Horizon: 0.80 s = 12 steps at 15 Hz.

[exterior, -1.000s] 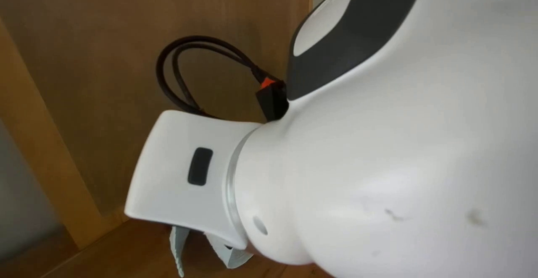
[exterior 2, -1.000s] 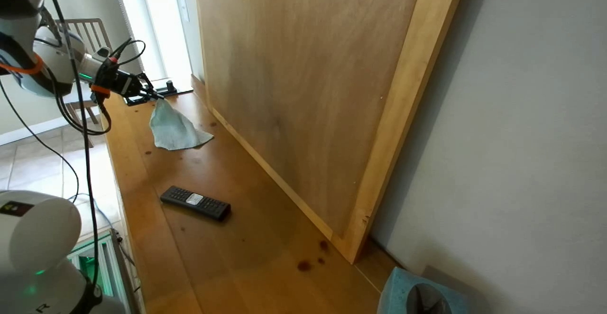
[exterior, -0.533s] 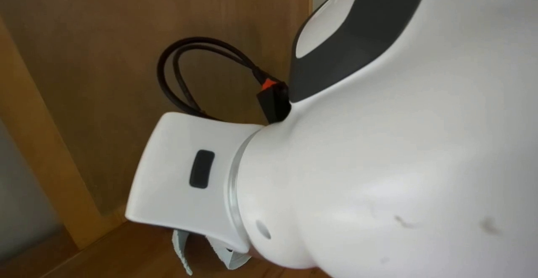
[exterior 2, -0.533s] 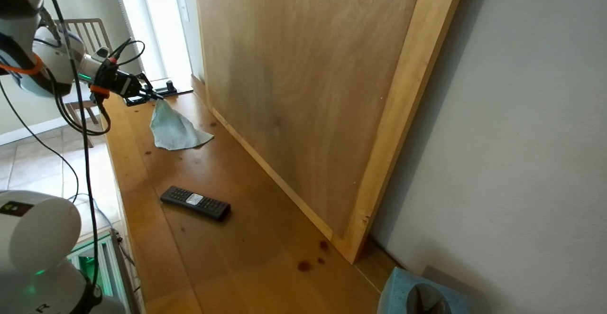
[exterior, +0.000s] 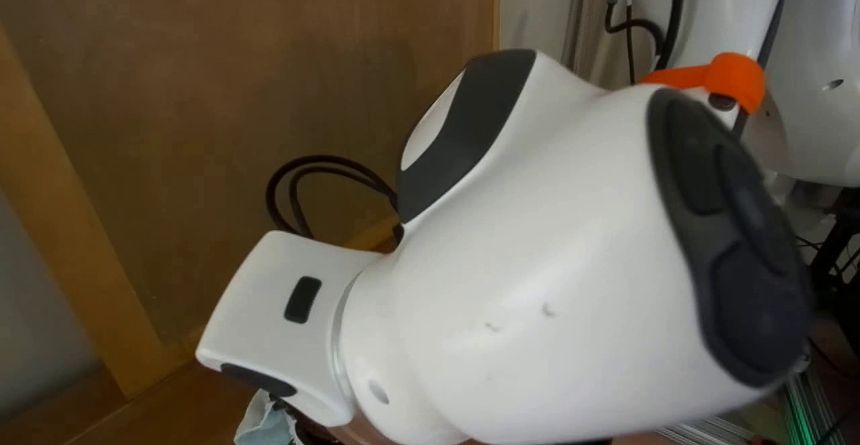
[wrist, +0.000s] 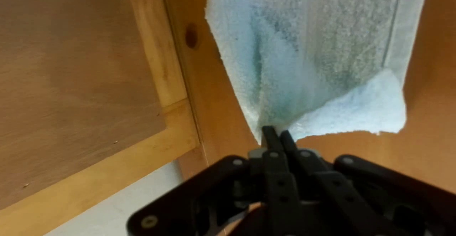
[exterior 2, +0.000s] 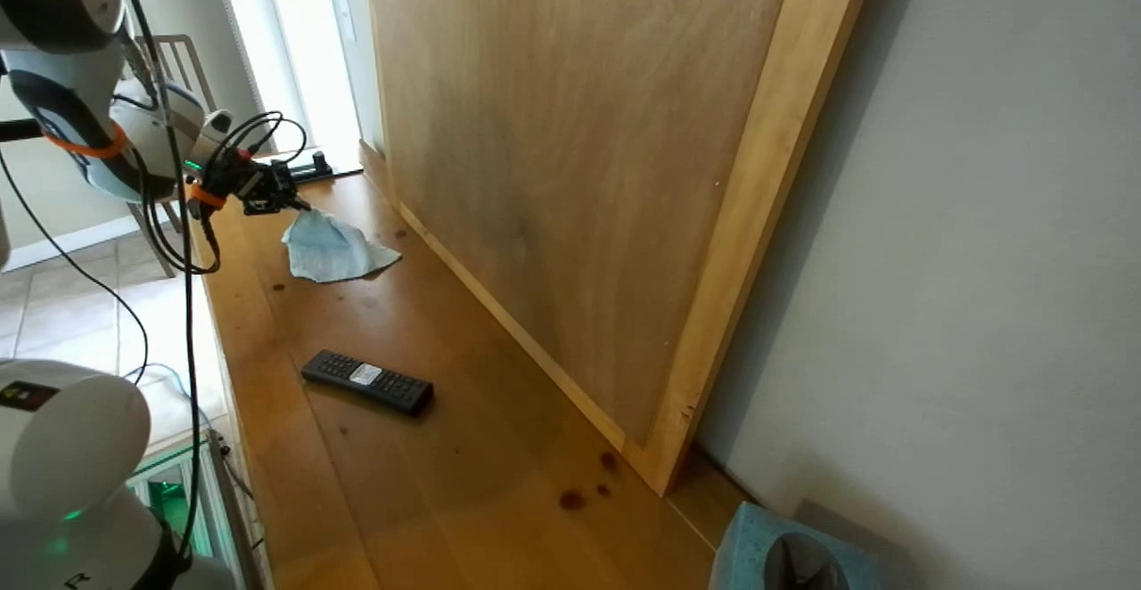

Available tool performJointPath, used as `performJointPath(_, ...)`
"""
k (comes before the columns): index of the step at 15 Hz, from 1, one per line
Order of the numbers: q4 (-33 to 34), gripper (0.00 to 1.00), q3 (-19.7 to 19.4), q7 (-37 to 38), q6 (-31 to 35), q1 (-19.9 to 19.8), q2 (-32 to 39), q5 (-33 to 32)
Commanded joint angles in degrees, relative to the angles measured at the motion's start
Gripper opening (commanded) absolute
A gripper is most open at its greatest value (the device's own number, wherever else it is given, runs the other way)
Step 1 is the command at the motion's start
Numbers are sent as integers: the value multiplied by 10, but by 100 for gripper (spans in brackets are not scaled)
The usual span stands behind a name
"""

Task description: Spread the towel out

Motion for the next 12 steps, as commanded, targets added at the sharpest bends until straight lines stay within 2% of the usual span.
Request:
performJointPath(1, 11, 1, -11, 72, 77, -15, 28, -7)
performJointPath(7, 11, 1, -25, 135, 155, -24, 46, -6)
performJointPath(8, 10, 27, -28, 142, 169, -24, 45, -14)
performJointPath(10, 6, 33, -28, 130, 170, -21, 33, -10)
performJointPath(12, 0, 47, -17, 98, 161, -21, 19, 14)
